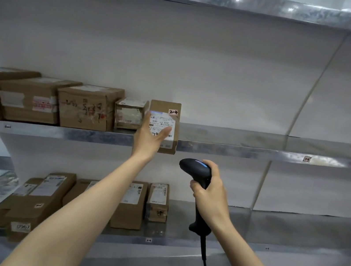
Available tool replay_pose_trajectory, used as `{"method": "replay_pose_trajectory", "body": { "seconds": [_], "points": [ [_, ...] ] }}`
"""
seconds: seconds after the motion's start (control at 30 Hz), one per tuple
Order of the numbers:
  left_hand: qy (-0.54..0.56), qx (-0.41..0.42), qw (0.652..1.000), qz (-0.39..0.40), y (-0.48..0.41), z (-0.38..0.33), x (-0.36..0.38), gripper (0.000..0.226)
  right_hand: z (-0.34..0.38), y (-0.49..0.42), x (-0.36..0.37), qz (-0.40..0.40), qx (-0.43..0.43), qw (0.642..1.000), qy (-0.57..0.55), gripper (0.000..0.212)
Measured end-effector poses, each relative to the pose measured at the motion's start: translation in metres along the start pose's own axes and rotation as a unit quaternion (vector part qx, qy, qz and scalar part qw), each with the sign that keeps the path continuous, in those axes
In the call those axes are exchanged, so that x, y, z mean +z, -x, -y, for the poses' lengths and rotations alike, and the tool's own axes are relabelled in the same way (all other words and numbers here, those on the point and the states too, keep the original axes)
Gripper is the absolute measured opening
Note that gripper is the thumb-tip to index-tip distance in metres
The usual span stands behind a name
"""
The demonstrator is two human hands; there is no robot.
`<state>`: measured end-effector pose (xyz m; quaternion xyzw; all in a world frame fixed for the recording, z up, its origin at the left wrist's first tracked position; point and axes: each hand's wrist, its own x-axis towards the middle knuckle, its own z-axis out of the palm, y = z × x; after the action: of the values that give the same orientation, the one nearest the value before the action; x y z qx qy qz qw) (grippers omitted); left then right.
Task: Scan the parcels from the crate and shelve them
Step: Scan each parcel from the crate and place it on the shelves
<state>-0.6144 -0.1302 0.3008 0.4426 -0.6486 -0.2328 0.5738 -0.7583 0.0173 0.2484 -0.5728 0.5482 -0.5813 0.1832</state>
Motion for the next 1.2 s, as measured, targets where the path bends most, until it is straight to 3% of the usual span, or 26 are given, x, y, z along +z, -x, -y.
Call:
{"method": "replay_pose_trajectory", "body": {
  "seconds": [0.23, 0.33, 0.43, 0.6, 0.77, 1.03, 1.2],
  "points": [
    [-0.029, 0.026, 0.999, -0.013, -0.008, -0.003, 0.006, 0.068, -0.011, -0.018, -0.002, 0.010, -0.007, 1.000, 0.000, 0.046],
    [-0.034, 0.010, 0.999, 0.035, -0.014, -0.009, -0.002, 0.066, -0.015, -0.025, -0.004, 0.019, -0.010, 1.000, -0.007, 0.046],
    [-0.019, -0.003, 0.993, 0.121, -0.018, -0.011, -0.013, 0.048, -0.017, -0.031, -0.006, 0.028, -0.014, 0.999, -0.012, 0.047],
    [-0.013, -0.030, 0.984, 0.173, -0.021, -0.012, -0.022, 0.071, -0.020, -0.037, -0.007, 0.035, -0.014, 0.999, -0.015, 0.048],
    [-0.053, 0.046, 0.993, 0.098, -0.016, -0.007, -0.017, 0.061, -0.022, -0.038, -0.006, 0.043, -0.016, 0.999, -0.017, 0.049],
    [-0.086, 0.009, 0.996, -0.019, -0.015, 0.000, -0.008, 0.083, -0.027, -0.039, -0.008, 0.034, -0.011, 0.999, -0.011, 0.054],
    [-0.075, 0.007, 0.997, -0.003, -0.022, -0.003, -0.009, 0.086, -0.032, -0.040, -0.009, 0.031, -0.005, 1.000, -0.004, 0.055]
  ]
}}
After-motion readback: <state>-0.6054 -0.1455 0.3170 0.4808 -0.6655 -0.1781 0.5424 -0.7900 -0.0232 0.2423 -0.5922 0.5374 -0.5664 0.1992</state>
